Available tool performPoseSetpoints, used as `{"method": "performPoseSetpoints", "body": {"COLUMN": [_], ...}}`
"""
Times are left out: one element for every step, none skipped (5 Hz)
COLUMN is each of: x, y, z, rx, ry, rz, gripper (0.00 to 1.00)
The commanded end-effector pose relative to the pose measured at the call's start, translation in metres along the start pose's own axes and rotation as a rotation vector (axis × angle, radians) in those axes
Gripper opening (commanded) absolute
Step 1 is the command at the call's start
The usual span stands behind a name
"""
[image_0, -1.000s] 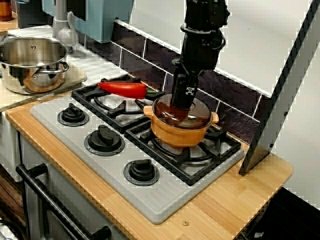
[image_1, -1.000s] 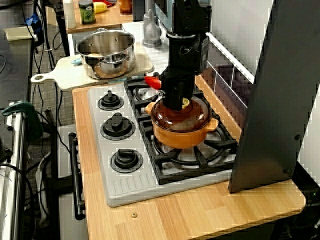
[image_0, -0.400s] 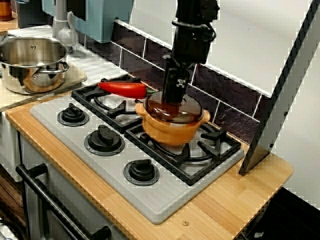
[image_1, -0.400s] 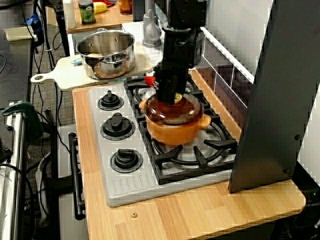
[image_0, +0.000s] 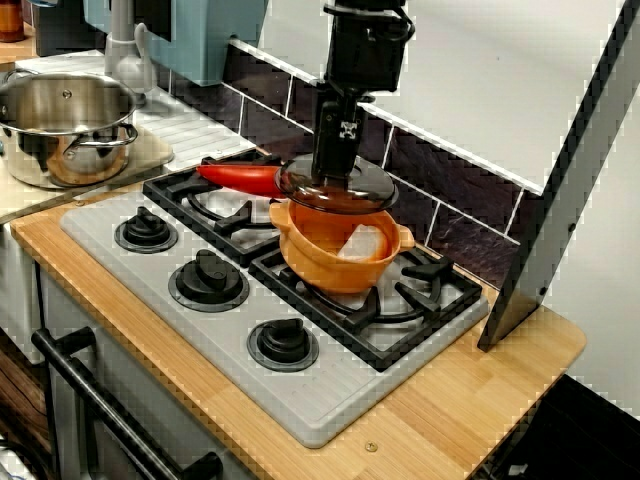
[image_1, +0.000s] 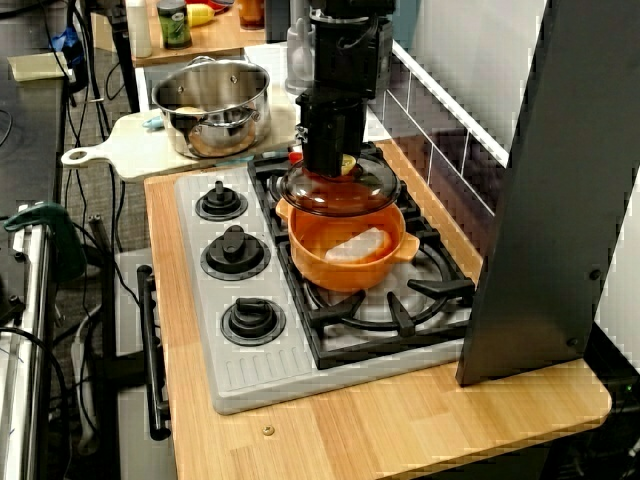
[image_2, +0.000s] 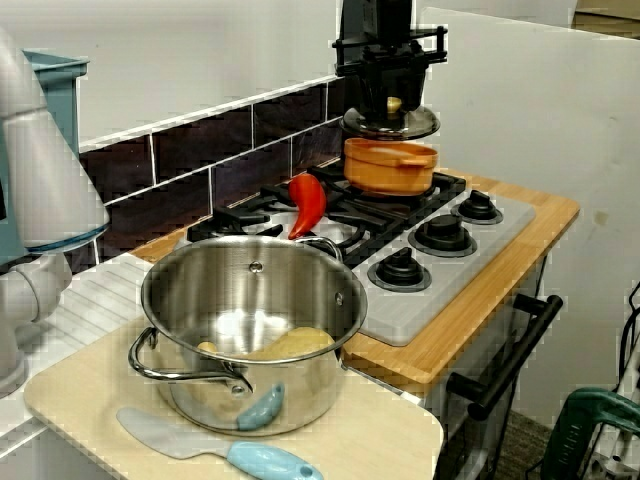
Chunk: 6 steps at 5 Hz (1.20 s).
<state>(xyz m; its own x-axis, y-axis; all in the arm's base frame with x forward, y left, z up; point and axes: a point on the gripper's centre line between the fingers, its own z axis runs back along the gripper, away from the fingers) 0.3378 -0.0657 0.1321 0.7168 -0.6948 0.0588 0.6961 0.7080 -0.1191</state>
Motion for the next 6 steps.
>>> {"method": "performPoseSetpoints", "body": {"x": [-0.013,-0.019,-0.023,-0.027,-0.033,-0.039], "y": [0.0,0.001,0.001,0.002,0.003,0.004], "z": [0.038,0.046,0.049,0.052,0.059,0.066], "rx": [0.049,0.047,0.048,0.048,0.044,0.043], "ry": [-0.079,-0.086,-0.083,-0.082,-0.09,-0.098], "rz": [-0.014,-0.015,-0.01,-0.011,-0.013,-0.016], "gripper": [0.0,0.0,0.0,0.0,0.0,0.0]}}
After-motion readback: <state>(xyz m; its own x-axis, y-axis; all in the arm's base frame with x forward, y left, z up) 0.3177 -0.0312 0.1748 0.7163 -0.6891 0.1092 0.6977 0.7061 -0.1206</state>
